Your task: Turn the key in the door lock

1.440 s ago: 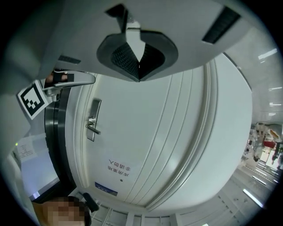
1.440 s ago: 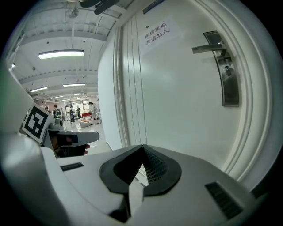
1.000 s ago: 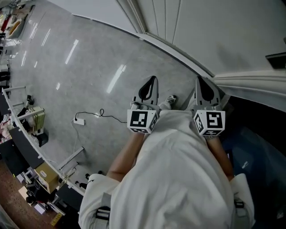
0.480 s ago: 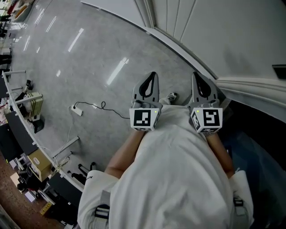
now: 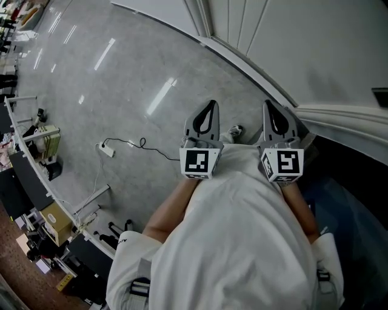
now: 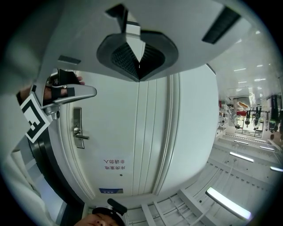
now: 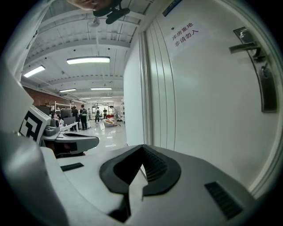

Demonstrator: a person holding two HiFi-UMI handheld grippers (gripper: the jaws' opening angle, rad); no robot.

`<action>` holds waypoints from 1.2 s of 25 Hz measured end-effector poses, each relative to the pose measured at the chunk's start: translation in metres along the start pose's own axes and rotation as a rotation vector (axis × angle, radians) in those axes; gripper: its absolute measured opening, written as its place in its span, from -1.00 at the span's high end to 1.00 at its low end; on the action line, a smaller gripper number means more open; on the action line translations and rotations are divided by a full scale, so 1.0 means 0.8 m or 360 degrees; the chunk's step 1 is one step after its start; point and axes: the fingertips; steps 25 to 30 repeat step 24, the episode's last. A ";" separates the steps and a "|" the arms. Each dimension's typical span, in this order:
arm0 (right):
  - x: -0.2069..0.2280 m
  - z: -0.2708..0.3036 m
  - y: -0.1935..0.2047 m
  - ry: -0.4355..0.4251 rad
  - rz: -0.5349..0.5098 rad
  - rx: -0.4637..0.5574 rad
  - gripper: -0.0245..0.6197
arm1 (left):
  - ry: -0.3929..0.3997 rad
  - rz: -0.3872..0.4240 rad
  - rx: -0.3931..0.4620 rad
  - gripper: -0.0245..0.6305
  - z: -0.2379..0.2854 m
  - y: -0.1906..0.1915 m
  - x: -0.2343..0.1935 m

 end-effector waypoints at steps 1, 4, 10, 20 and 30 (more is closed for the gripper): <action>0.001 0.000 0.001 0.0005 0.0003 -0.0004 0.95 | 0.0002 0.0002 -0.0003 0.90 0.000 0.001 0.001; 0.004 -0.001 0.005 0.0019 0.0009 -0.0011 0.95 | 0.0008 0.0003 -0.0006 0.90 0.000 0.003 0.001; 0.001 -0.003 0.006 0.0020 0.0011 -0.0015 0.95 | 0.0007 0.0013 -0.0014 0.90 -0.002 0.005 0.002; 0.000 -0.005 0.010 -0.0001 0.0011 -0.0030 0.95 | -0.0029 0.0017 -0.0031 0.90 -0.009 0.008 0.001; -0.004 -0.006 0.013 0.0004 0.0015 -0.0046 0.95 | -0.0035 0.0022 -0.0046 0.90 -0.014 0.010 -0.002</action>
Point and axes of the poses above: the fingertips, and each gripper's own axes: z forward along the fingers, x to its right, y out of its underside, and after that the axes turned 4 degrees about x, right-handed
